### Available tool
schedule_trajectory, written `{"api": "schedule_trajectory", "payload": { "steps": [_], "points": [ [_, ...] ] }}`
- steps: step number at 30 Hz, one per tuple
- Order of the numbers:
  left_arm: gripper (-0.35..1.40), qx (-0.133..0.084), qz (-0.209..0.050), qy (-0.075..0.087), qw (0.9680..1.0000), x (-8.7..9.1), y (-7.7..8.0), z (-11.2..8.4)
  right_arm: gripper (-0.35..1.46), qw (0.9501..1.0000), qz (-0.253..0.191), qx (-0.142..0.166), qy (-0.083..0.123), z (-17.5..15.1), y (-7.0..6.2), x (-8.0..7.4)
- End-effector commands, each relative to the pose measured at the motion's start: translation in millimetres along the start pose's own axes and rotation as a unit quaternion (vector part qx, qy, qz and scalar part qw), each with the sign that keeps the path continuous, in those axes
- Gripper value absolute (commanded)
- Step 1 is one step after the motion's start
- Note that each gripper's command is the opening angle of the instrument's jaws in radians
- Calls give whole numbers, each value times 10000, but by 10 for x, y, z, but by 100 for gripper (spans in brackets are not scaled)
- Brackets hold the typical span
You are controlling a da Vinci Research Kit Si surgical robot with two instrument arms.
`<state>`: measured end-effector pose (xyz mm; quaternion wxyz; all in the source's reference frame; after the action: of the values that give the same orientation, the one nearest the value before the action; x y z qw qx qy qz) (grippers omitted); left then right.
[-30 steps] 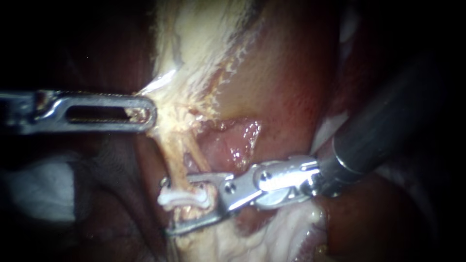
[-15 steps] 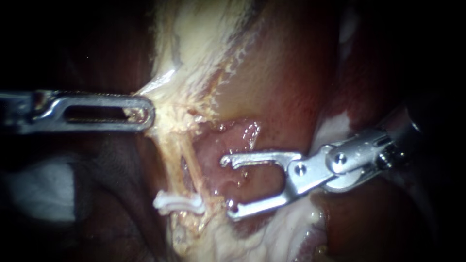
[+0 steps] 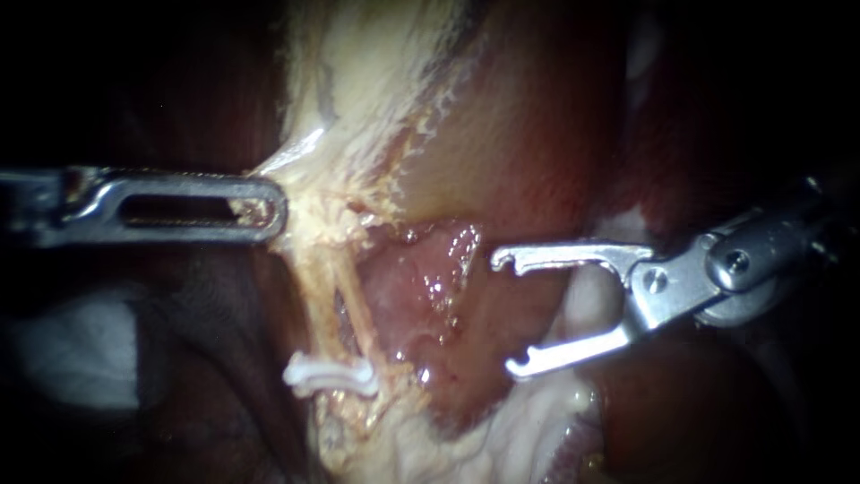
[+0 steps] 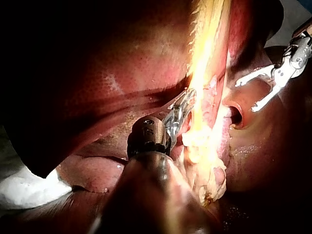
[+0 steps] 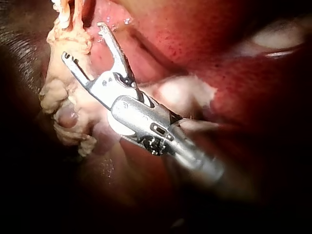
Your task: Going back second clip left tube
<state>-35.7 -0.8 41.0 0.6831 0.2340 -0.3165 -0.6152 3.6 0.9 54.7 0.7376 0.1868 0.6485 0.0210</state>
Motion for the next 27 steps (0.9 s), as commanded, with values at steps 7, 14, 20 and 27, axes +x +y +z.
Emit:
{"api": "schedule_trajectory", "payload": {
  "steps": [7, 14, 20, 27],
  "points": [
    [-35, -9, 4, -10, 10000, 1, 3, 4, 60, 10000, 19, 22, 28, -13, -2, 4],
    [-35, 11, 49, -30, 10000, 17, 14, 35, 60, 10000, 19, 26, 29, -15, -2, 4],
    [-35, 83, 73, -10, 9999, 26, 19, 63, 60, 10000, 21, 21, 42, -16, -2, 3],
    [-35, 120, 57, 37, 9999, 26, 7, 87, 60, 10000, -1, 1, 82, -17, -2, 4]
  ]
}}
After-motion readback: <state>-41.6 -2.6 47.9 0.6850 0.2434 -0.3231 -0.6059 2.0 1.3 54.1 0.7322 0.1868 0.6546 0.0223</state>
